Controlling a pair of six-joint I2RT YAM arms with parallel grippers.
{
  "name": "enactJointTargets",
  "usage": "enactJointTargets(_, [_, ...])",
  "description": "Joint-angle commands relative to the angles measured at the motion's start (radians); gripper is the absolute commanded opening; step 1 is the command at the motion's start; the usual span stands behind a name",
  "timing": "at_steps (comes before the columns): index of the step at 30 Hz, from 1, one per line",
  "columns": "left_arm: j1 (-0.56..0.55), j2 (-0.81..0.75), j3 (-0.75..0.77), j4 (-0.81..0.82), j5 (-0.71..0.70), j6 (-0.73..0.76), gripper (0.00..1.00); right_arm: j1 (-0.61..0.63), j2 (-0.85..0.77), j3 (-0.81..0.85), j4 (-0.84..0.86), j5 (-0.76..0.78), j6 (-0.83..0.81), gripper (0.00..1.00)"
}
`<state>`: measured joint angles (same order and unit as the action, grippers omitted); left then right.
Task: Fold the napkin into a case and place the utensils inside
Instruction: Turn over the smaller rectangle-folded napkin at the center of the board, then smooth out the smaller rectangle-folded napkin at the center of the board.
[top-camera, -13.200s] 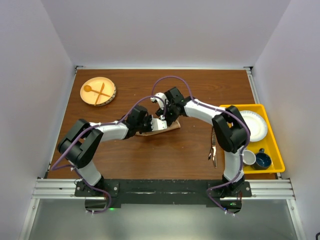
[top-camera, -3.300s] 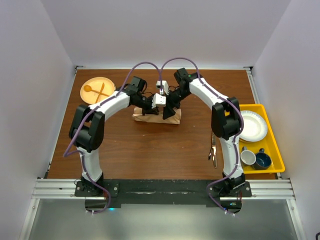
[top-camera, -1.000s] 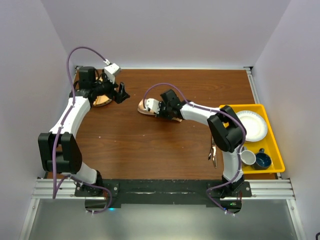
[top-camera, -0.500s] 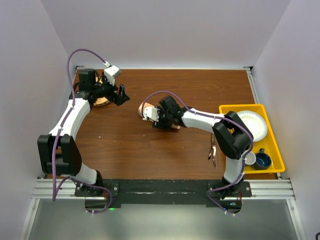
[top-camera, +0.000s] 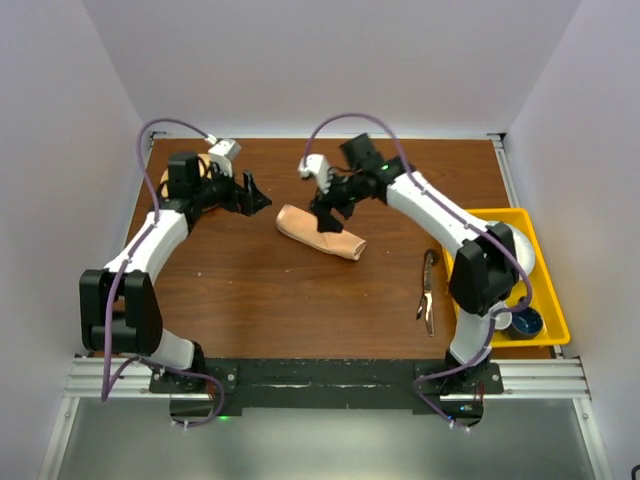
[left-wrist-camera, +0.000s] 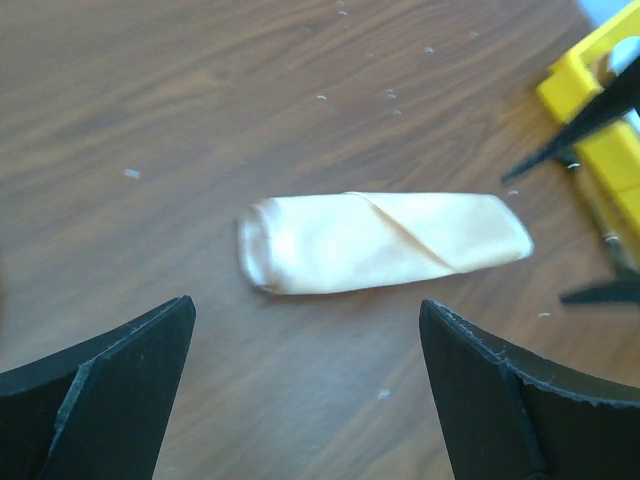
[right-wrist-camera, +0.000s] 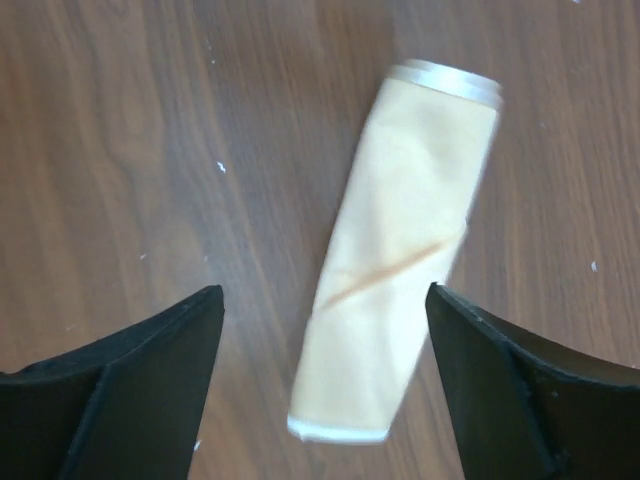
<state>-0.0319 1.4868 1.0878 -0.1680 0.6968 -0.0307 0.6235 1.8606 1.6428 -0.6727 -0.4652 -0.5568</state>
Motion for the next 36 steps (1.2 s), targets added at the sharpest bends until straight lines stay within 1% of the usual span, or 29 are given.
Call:
enactJointTargets(1, [-0.066,-0.008,-0.088,0.306,0.039,-0.388,1.00,-0.183,0.077,0.098,-0.319,-0.236,0.067,0.70])
enactJointTargets(2, [-0.075,0.013,-0.094,0.362,0.056,-0.440,1.00,-0.203,0.097,0.103,-0.379,-0.256,0.061,0.64])
enactJointTargets(3, [-0.100,0.035,-0.092,0.390,0.088,-0.518,1.00,-0.220,0.129,0.104,-0.395,-0.291,0.061,0.60])
enactJointTargets(4, [-0.114,0.076,-0.092,0.419,0.089,-0.553,1.00,-0.246,0.138,0.095,-0.407,-0.308,0.058,0.50])
enactJointTargets(5, [-0.128,0.098,-0.101,0.497,0.089,-0.590,1.00,-0.251,0.146,0.088,-0.413,-0.316,0.058,0.47])
enactJointTargets(6, [-0.152,0.137,-0.106,0.549,0.105,-0.663,1.00,-0.257,0.153,0.078,-0.412,-0.331,0.058,0.40])
enactJointTargets(8, [-0.184,0.185,-0.102,0.643,0.098,-0.731,1.00,-0.255,0.163,0.054,-0.395,-0.349,0.061,0.35])
enactJointTargets(9, [-0.191,0.234,-0.097,0.668,0.098,-0.792,1.00,-0.257,0.167,0.043,-0.389,-0.352,0.073,0.34])
enactJointTargets(12, [-0.201,0.324,-0.098,0.766,0.098,-0.908,1.00,-0.257,0.212,0.009,-0.373,-0.354,0.092,0.34])
enactJointTargets(14, [-0.207,0.365,-0.086,0.800,0.099,-0.939,0.99,-0.258,0.229,-0.009,-0.332,-0.349,0.115,0.33])
enactJointTargets(15, [-0.207,0.400,-0.080,0.802,0.099,-0.955,0.94,-0.258,0.233,-0.023,-0.318,-0.345,0.123,0.33])
enactJointTargets(17, [-0.209,0.446,-0.066,0.795,0.089,-0.974,0.88,-0.258,0.258,-0.024,-0.300,-0.334,0.132,0.33])
enactJointTargets(18, [-0.207,0.460,-0.062,0.786,0.084,-0.979,0.82,-0.258,0.265,-0.026,-0.300,-0.331,0.132,0.33])
enactJointTargets(20, [-0.207,0.502,-0.055,0.777,0.082,-0.982,0.76,-0.258,0.284,-0.034,-0.297,-0.323,0.135,0.33])
enactJointTargets(21, [-0.207,0.513,-0.052,0.763,0.081,-0.980,0.70,-0.257,0.291,-0.047,-0.294,-0.320,0.136,0.33])
enactJointTargets(24, [-0.206,0.556,-0.052,0.759,0.082,-0.976,0.65,-0.258,0.314,-0.069,-0.286,-0.308,0.140,0.33])
enactJointTargets(31, [-0.189,0.641,0.014,0.694,0.095,-0.930,0.62,-0.258,0.341,-0.109,-0.245,-0.309,0.175,0.33])
enactJointTargets(33, [-0.184,0.664,0.043,0.664,0.105,-0.896,0.62,-0.252,0.338,-0.112,-0.243,-0.319,0.181,0.33])
enactJointTargets(36, [-0.178,0.668,0.102,0.624,0.154,-0.830,0.66,-0.243,0.315,-0.095,-0.260,-0.351,0.182,0.34])
